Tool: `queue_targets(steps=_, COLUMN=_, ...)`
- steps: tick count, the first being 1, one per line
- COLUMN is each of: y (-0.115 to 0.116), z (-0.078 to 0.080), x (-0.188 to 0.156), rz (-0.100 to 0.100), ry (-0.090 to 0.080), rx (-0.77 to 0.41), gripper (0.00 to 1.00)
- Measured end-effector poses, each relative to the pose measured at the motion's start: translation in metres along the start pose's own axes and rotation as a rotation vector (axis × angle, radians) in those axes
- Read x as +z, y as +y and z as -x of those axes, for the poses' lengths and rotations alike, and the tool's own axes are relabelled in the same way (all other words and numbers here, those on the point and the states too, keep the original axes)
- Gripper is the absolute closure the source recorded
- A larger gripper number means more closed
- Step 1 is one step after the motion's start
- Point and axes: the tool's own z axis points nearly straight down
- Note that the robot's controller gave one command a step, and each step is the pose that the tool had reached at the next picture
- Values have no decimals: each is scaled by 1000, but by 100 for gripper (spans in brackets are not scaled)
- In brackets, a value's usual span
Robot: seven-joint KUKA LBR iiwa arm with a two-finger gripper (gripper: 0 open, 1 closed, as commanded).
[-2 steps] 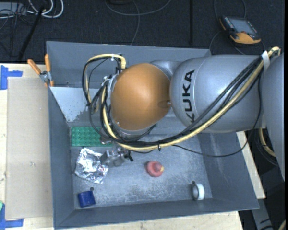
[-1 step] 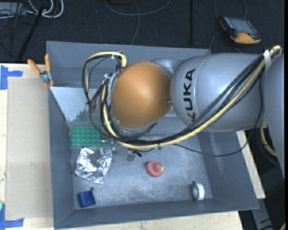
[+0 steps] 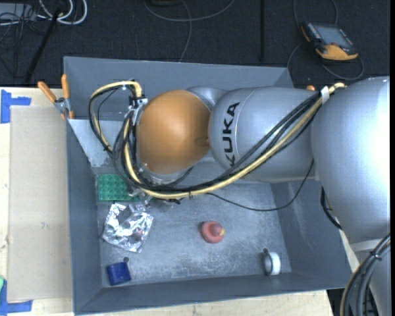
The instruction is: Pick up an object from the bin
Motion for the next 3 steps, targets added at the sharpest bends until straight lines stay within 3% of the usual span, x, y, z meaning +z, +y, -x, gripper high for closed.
queue_targets(steps=1, y=50, z=28, x=2, rz=0, ry=0, rx=-199, gripper=0)
queue_targets(steps=2, y=-11, z=10, x=6, rz=-7, ry=1, rx=-84, gripper=0)
queue_targets(steps=3, y=-10, z=10, x=6, rz=-4, ry=0, rx=-82, gripper=100)
